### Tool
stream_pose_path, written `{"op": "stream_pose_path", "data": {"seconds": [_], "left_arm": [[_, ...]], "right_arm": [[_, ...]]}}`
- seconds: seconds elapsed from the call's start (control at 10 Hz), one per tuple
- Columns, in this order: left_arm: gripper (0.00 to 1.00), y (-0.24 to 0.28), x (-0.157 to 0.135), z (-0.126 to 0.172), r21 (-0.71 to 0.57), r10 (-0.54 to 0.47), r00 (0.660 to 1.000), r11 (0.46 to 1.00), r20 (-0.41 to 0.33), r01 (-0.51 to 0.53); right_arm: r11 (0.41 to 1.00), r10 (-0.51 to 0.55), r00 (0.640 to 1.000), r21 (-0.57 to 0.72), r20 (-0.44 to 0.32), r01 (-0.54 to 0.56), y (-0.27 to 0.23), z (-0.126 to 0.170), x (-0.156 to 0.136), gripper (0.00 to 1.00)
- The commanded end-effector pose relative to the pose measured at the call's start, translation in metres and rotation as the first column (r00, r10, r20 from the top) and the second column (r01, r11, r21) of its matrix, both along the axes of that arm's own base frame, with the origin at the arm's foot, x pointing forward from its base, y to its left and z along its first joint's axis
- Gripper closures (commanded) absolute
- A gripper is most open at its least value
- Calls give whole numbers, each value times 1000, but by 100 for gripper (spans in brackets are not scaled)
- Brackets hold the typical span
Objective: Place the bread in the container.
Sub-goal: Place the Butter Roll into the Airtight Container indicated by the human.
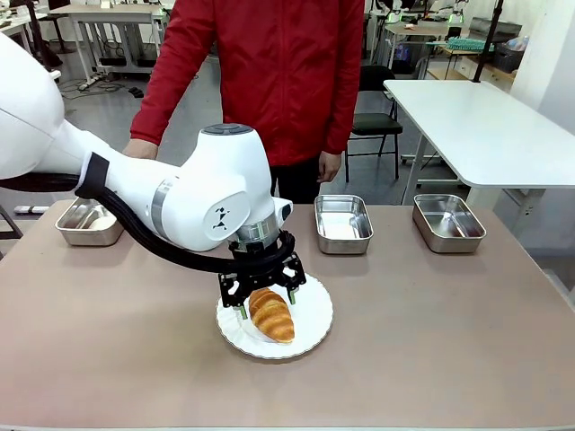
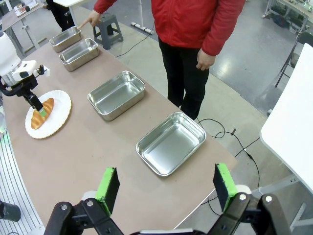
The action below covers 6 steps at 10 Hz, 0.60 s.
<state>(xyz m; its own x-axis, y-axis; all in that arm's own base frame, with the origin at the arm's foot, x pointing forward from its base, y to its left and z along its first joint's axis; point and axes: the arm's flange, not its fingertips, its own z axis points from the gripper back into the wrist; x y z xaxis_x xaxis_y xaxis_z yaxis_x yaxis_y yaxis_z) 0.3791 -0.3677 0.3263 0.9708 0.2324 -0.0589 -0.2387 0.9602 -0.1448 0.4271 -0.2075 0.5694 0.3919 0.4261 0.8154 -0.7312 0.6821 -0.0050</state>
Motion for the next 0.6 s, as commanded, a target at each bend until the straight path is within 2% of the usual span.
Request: {"op": "stream_pose_path", "data": {"seconds": [0.0,0.5], "left_arm": [[0,-12,5,-5,23,24,1000,999,3,-24],[0,-17,6,-15,90,35,999,995,12,-36]], "right_arm": [[1000,6,1000,5,7,-6,1,1,0,0],[1000,6,1000,5,7,-6,1,1,0,0]]}}
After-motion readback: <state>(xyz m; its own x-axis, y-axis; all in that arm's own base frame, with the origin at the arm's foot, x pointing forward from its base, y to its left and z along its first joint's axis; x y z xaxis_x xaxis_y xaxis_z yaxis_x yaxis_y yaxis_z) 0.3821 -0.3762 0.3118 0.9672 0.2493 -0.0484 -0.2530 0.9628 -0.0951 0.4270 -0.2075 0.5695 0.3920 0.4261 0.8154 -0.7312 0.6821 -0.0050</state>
